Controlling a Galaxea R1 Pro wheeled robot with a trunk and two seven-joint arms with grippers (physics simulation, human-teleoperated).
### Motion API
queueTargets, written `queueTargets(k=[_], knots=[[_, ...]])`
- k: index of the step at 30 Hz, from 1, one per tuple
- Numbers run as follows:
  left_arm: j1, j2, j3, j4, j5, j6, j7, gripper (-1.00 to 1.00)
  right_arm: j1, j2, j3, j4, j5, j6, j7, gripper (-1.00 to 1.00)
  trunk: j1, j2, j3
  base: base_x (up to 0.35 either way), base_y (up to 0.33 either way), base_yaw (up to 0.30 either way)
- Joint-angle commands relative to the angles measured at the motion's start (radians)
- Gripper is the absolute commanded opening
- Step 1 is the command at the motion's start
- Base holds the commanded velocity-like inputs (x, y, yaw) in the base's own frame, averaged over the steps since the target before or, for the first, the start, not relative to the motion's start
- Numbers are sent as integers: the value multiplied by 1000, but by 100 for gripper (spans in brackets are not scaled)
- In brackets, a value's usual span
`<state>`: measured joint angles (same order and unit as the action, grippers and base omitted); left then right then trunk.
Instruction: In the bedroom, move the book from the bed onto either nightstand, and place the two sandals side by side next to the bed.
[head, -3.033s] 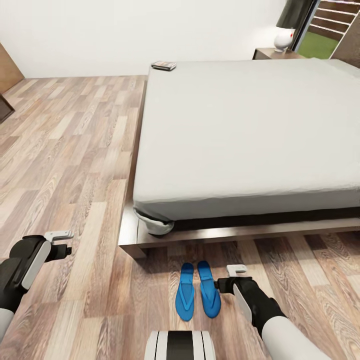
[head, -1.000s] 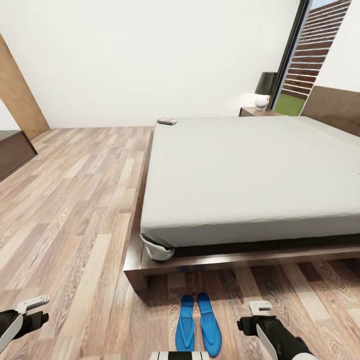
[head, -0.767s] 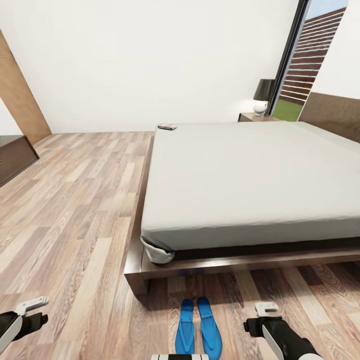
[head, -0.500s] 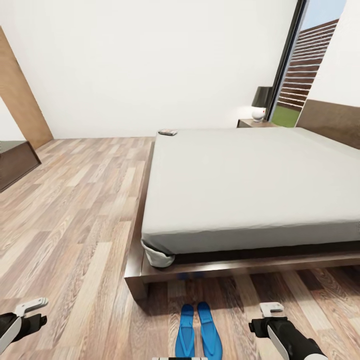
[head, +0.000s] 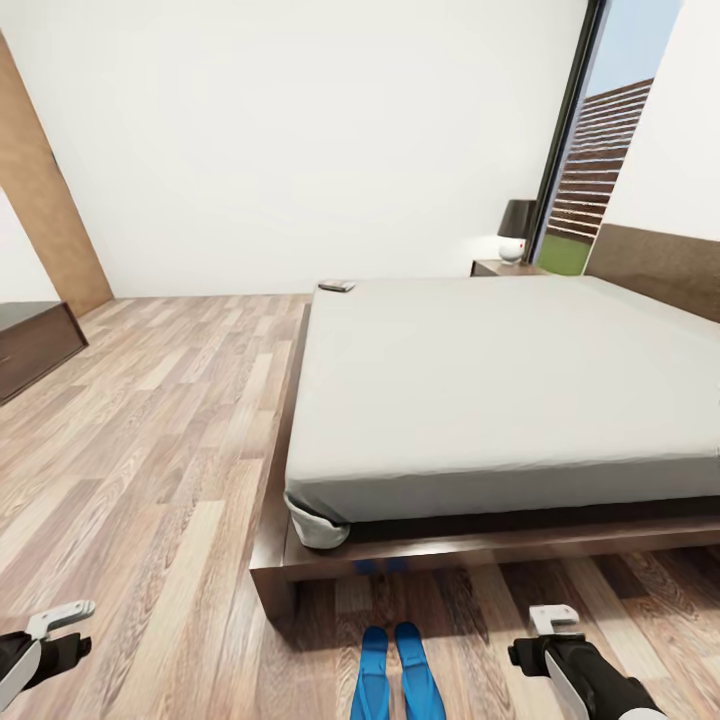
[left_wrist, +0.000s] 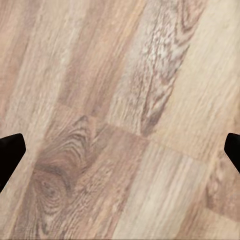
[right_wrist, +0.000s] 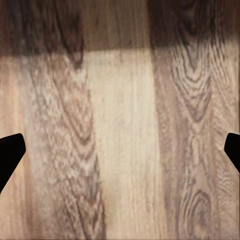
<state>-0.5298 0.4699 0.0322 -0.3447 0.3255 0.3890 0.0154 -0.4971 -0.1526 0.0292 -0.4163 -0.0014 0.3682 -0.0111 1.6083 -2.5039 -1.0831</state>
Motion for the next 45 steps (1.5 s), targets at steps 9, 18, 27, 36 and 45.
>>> queueTargets(k=[9, 18, 27, 36, 45], knots=[[2, -2, 4, 9, -50, -44, 1, 100, 0, -1, 3, 24, -1, 6, -1, 100, -4, 2, 34, 0, 0, 0], [10, -5, 5, 87, -56, -132, -3, 100, 0, -1, 3, 30, 0, 6, -1, 100, -8, 4, 69, 0, 0, 0], [14, -6, 5, 134, -58, -193, -3, 100, -1, -2, 3, 52, 0, 6, -2, 100, -43, 67, 97, 0, 0, 0], [32, -8, 5, 151, -57, -213, -1, 100, 0, -4, 3, 83, 0, 3, -3, 100, -77, 130, 125, 0, 0, 0], [37, -9, 5, 174, -58, -250, 0, 100, 0, -15, 5, 101, -2, -6, 2, 100, -112, 193, 153, 0, 0, 0]])
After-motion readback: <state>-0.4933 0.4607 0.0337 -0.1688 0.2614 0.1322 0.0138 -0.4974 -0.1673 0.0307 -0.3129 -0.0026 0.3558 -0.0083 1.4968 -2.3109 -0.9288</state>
